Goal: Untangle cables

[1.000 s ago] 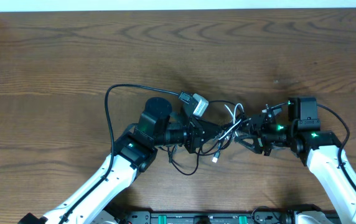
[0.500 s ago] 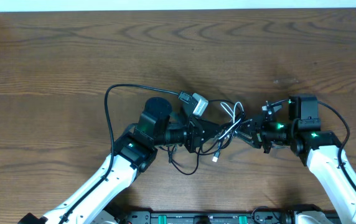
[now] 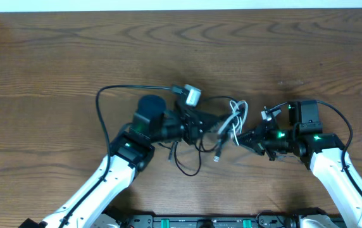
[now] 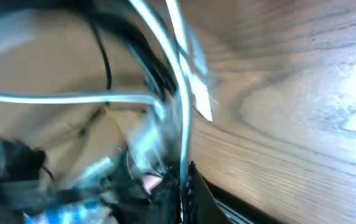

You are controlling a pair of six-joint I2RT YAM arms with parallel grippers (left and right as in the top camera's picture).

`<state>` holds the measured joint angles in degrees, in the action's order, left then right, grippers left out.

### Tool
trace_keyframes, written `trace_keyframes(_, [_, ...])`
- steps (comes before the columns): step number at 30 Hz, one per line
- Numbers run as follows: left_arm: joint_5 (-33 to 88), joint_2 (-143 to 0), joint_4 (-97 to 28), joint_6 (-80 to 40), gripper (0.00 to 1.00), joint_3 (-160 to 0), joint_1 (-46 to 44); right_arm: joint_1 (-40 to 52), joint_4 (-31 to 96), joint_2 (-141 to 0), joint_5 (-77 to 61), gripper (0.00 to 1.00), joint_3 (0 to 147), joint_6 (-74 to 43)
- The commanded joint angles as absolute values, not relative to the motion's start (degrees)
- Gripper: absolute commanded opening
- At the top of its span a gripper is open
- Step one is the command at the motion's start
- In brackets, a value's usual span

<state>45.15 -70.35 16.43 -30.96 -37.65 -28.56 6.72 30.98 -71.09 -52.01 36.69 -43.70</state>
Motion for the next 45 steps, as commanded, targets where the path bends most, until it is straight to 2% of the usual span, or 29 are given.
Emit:
trace_keyframes(1, [40.86, -70.08, 16.97, -31.66, 0.08, -38.04, -23.51, 6.79, 33.71, -70.35, -52.25, 0.01, 36.95, -32.32])
trace_keyframes(12, [40.86, -70.08, 21.56, -38.96, 0.08, -38.06, -9.89, 5.91, 45.74, -70.35, -30.13, 0.01, 36.95, -33.26])
trace_keyframes(18, [43.07, -70.08, 21.45, -40.8, 0.08, -38.04, -7.29, 3.27, 46.11, -70.35, -27.53, 0.01, 36.95, -33.69])
trace_keyframes(23, [43.0, -70.08, 21.34, -36.07, 0.08, -38.04, -7.29, -1.13, 48.95, -70.35, -19.53, 0.02, 36.95, -35.55])
trace_keyframes(28, [42.78, -70.08, 20.08, -29.87, 0.08, -38.04, -7.29, -9.34, 52.45, -70.35, -9.74, 0.01, 36.95, -36.6])
trace_keyframes(34, [42.83, -70.08, 16.25, -27.64, 0.08, -38.04, -7.31, -18.22, 52.53, -70.35, -11.29, 0.01, 36.95, -36.53])
trace_keyframes(41, [46.19, -70.08, 9.93, -27.68, 0.08, -38.04, -7.77, -19.03, 51.33, -70.35, -17.93, 0.03, 36.95, -33.15])
trace_keyframes(42, [47.99, -70.08, 9.32, -27.68, 0.09, -38.04, -8.12, -19.05, 51.18, -70.35, -18.68, 0.04, 36.95, -32.86])
trace_keyframes(43, [50.0, -70.08, 8.73, -27.64, 0.17, -38.04, -8.73, -19.03, 51.03, -70.35, -18.85, 0.04, 36.95, -32.82])
trace_keyframes(45, [52.07, -70.08, 7.18, -27.66, 0.43, -38.04, -10.37, -19.03, 50.65, -70.35, -19.27, 0.05, 36.95, -32.69])
